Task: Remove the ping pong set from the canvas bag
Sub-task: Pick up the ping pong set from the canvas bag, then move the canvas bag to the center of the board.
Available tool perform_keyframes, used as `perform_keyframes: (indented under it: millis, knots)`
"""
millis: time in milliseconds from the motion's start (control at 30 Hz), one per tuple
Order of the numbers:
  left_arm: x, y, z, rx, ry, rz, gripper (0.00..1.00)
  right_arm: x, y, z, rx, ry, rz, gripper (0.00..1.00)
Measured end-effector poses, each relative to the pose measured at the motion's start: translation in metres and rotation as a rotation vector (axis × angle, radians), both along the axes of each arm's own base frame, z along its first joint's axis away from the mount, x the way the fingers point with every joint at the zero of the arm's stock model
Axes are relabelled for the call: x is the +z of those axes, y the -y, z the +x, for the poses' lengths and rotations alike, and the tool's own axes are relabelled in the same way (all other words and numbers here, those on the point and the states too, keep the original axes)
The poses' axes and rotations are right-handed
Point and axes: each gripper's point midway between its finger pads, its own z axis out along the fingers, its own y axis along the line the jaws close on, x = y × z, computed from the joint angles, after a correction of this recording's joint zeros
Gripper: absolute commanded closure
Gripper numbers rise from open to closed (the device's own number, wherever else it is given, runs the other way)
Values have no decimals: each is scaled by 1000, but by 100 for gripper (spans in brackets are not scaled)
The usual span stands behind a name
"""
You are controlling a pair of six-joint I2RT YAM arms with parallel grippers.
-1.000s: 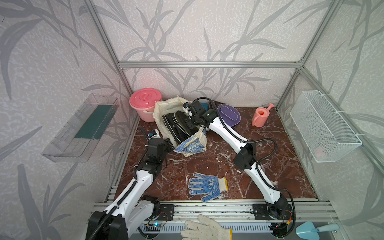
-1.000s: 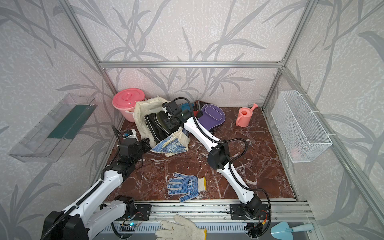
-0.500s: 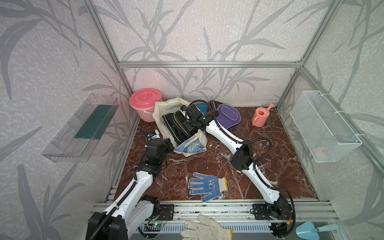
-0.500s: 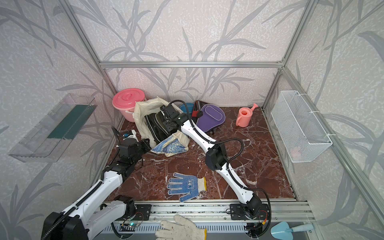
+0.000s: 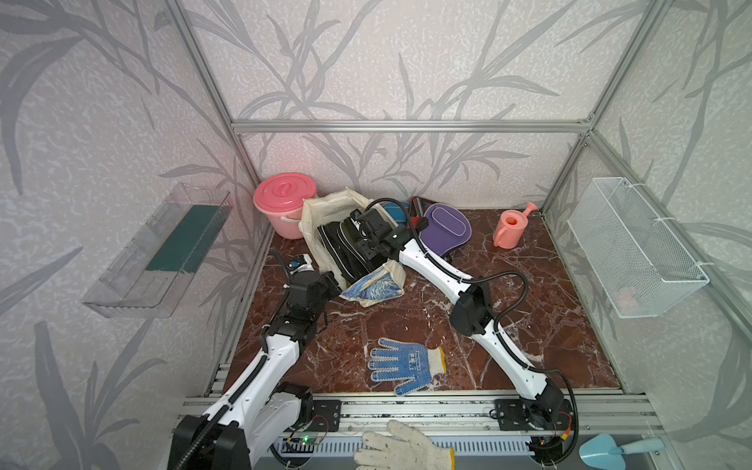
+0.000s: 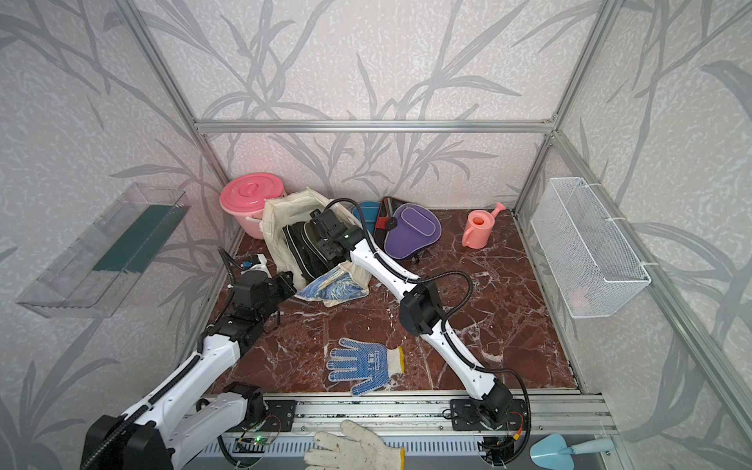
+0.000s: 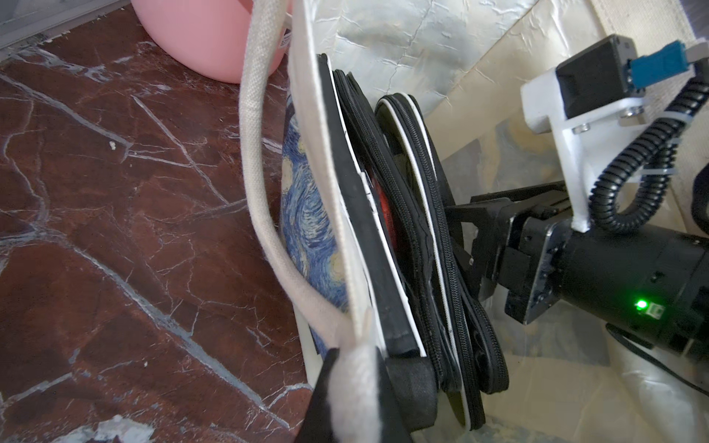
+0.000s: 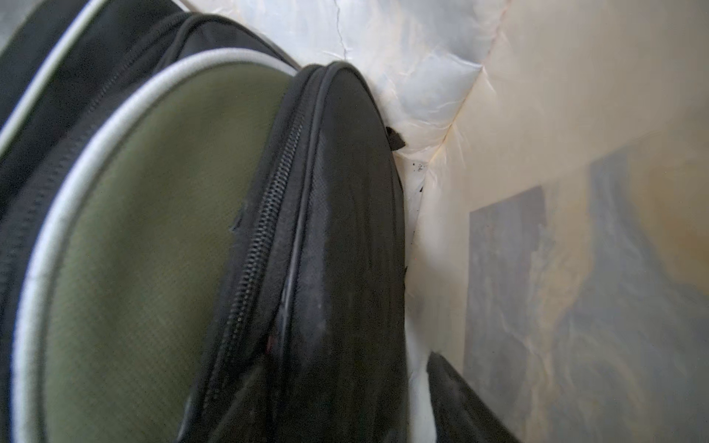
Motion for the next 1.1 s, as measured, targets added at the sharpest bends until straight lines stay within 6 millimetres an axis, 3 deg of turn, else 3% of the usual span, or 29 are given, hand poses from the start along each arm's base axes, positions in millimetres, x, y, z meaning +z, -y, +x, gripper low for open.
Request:
perform_keyframes:
  millis: [33,133,300,600,1100]
  knots:
    - [0,0,0,0,1,0,100,-2,-2,0,1,2,0,75]
    - [2,0,-1,-1,4,-1,100,-1,-6,1,-16,34,-6,100]
    - [4,0,-2,-1,9,-1,100,6,5,12,-74,65,1,100]
    - [4,-1,-2,2,9,1,100,11,9,6,-59,24,47,100]
    - [-8,-3,1,11,-23,24,100,33,20,-22,-8,-74,78,100]
